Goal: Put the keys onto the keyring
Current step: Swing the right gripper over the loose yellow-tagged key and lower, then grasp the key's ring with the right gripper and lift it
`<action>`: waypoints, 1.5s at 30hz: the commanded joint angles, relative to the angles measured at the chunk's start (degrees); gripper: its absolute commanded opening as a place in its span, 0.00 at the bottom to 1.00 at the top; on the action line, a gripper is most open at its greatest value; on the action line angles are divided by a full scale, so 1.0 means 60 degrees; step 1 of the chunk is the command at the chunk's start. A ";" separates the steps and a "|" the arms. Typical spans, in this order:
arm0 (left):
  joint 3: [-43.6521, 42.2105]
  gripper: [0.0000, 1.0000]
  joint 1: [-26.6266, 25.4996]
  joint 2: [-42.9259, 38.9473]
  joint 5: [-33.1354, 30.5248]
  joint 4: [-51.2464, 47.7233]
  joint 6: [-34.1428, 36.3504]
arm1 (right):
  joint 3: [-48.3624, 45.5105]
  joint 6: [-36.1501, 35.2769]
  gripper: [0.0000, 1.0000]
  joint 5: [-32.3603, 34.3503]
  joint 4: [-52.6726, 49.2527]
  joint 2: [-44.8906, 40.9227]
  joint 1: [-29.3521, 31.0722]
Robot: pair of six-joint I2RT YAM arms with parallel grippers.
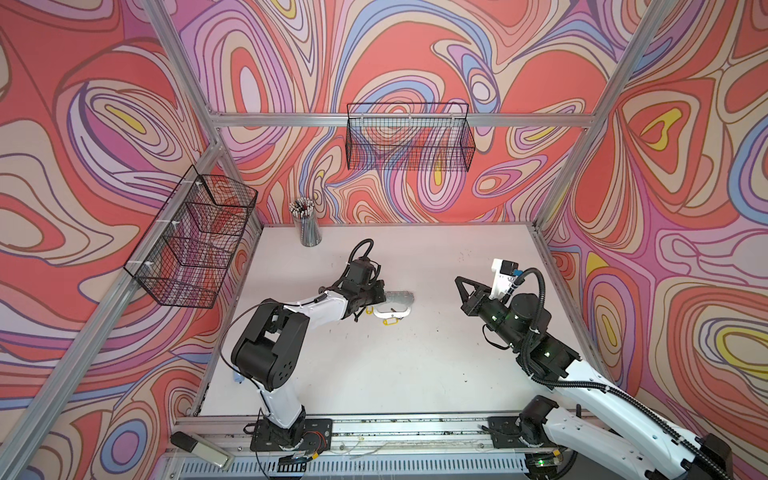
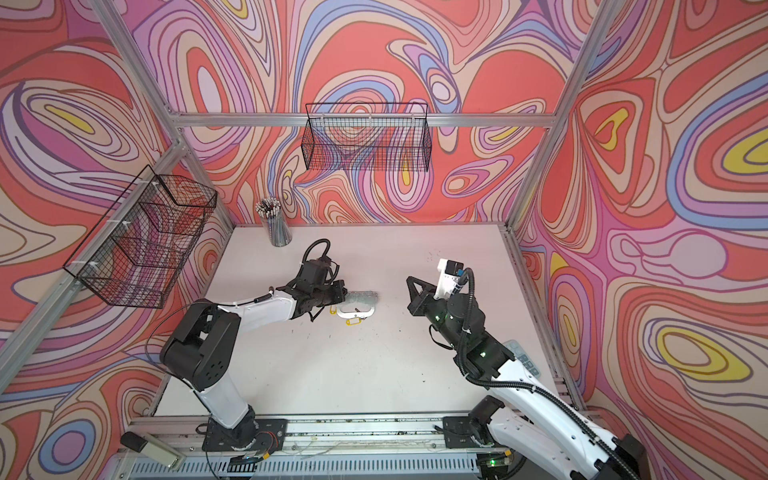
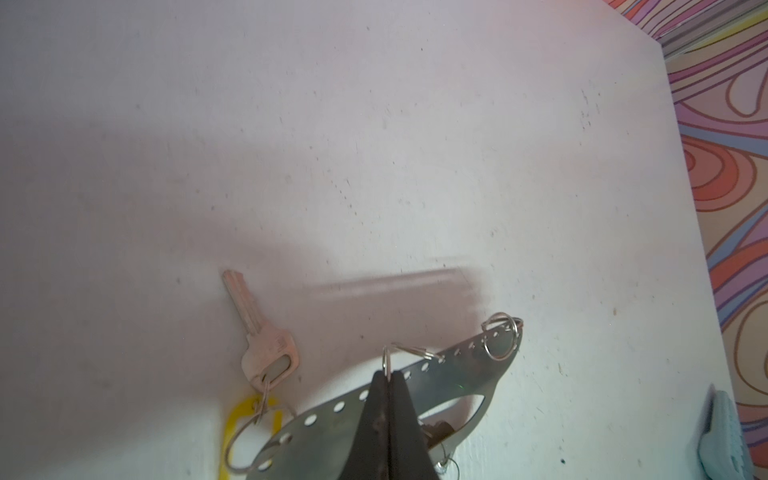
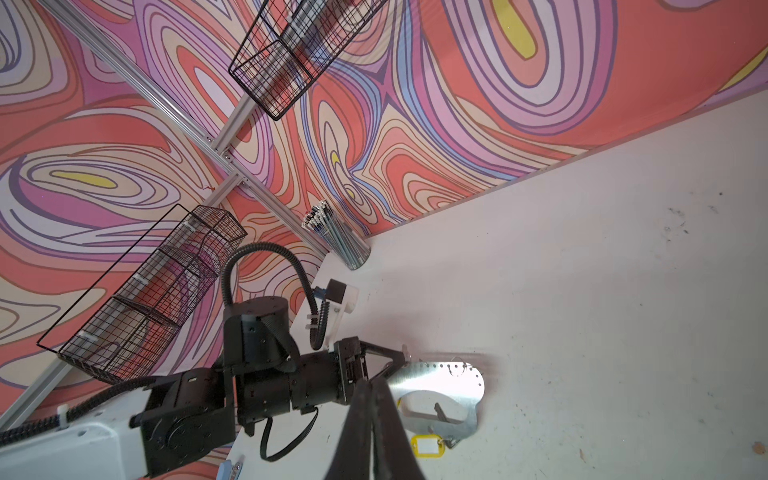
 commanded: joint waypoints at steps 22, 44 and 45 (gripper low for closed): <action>0.0150 0.00 -0.0099 -0.7569 -0.3070 -0.4440 0.2442 | 0.3247 0.0159 0.18 -0.1710 -0.2554 0.7278 0.0864; -0.0511 0.00 -0.0102 -0.9810 -0.2467 -0.5157 0.2522 | 0.8554 -0.1491 0.12 -0.2172 -0.8403 1.2024 0.0923; -0.0524 0.00 -0.0099 -0.9836 -0.2461 -0.5151 0.2508 | 0.8562 -0.1484 0.11 -0.2250 -0.8425 1.2038 0.0923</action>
